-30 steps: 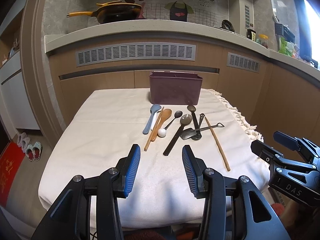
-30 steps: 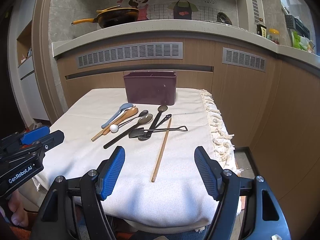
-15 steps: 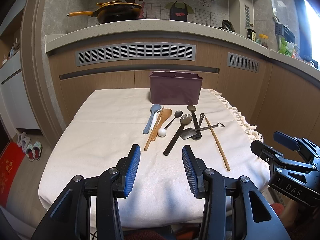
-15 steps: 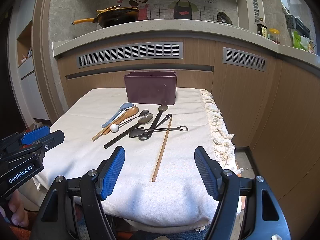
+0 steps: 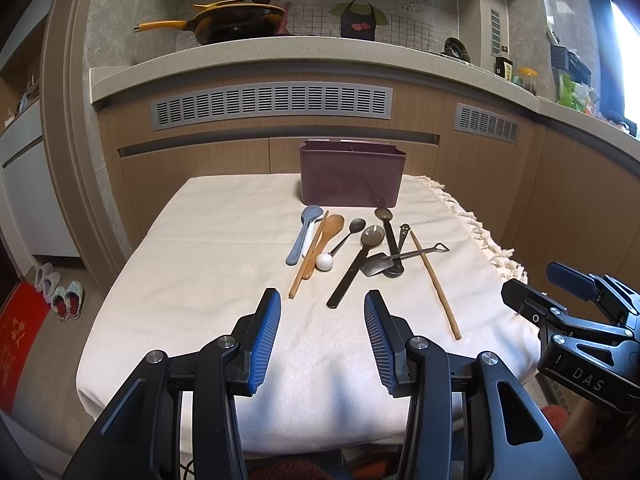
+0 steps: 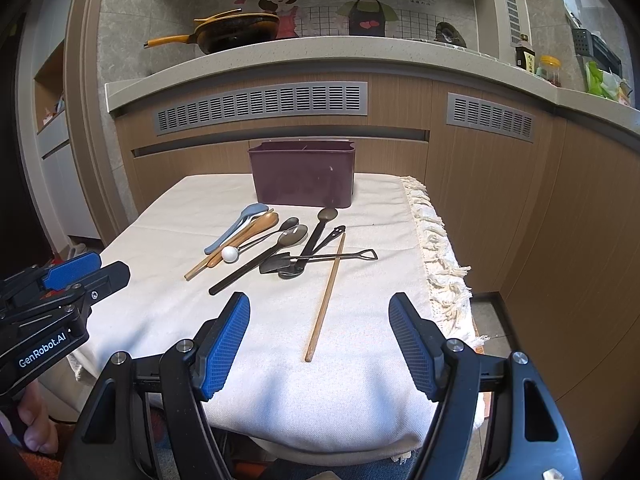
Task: Organize utensils
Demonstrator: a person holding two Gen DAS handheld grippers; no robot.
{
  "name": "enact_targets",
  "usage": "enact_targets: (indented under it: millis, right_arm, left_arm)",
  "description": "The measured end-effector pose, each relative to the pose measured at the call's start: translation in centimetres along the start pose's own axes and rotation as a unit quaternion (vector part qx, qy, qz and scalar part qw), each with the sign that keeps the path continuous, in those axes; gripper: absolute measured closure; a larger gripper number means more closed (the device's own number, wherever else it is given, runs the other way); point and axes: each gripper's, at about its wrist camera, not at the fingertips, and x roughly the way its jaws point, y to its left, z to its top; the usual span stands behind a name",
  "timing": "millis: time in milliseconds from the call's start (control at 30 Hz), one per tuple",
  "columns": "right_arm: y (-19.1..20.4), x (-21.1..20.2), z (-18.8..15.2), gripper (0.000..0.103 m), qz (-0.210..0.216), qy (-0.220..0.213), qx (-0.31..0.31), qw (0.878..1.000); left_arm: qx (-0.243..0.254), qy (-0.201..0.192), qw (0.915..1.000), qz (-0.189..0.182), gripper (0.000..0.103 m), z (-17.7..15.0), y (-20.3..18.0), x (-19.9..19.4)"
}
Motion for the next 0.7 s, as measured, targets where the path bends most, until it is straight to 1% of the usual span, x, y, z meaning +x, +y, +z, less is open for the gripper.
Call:
enact_targets:
  millis: [700]
  right_arm:
    - [0.03, -0.03, 0.02, 0.034, 0.001, 0.001, 0.0, 1.0]
  left_arm:
    - [-0.002, 0.003, 1.0, 0.0, 0.058, -0.14, 0.04, 0.14]
